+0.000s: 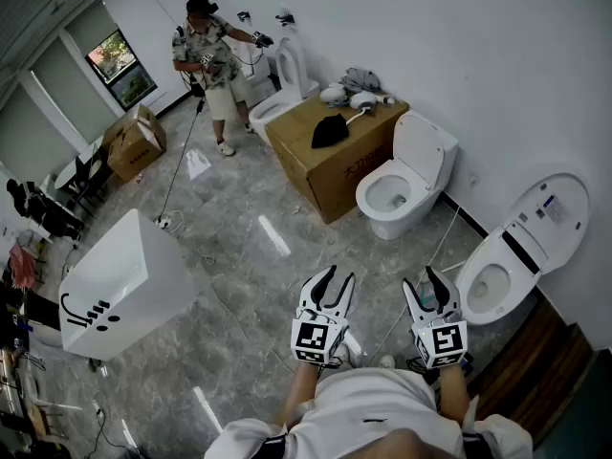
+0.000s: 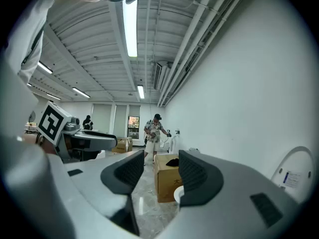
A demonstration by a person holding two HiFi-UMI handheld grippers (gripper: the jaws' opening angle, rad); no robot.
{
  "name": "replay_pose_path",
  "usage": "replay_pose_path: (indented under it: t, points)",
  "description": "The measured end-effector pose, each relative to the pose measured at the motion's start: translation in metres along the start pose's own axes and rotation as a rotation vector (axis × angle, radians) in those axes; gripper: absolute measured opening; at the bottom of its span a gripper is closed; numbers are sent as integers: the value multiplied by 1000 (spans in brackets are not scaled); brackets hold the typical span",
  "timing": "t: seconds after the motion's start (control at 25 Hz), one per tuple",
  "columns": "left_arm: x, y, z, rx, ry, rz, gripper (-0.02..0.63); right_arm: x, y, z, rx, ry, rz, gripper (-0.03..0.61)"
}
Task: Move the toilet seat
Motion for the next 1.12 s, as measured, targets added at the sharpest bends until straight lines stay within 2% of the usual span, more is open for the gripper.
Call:
replay_pose_path:
  t: [0.2,0.52,0.8,1.12]
  points:
    - [-1,25,13,-10,-3,7,175,-3,29,-4,13,4,55,238]
    - [-6,17,37,15,-11,5,175,-9,36,22,45,-17,47,238]
    - [-13,-12,73,4,6,-6,175,-16,47,66,24,-42,42,238]
    - [-13,-65,131,-42,12,2,175,-9,62,137,-18,-52,33,236]
Point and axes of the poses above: the fingertips, and each gripper's own axes: z forward along the fingers, y to its right, x out of its top, the point moved 3 cm from there along -z, backward along the fingers
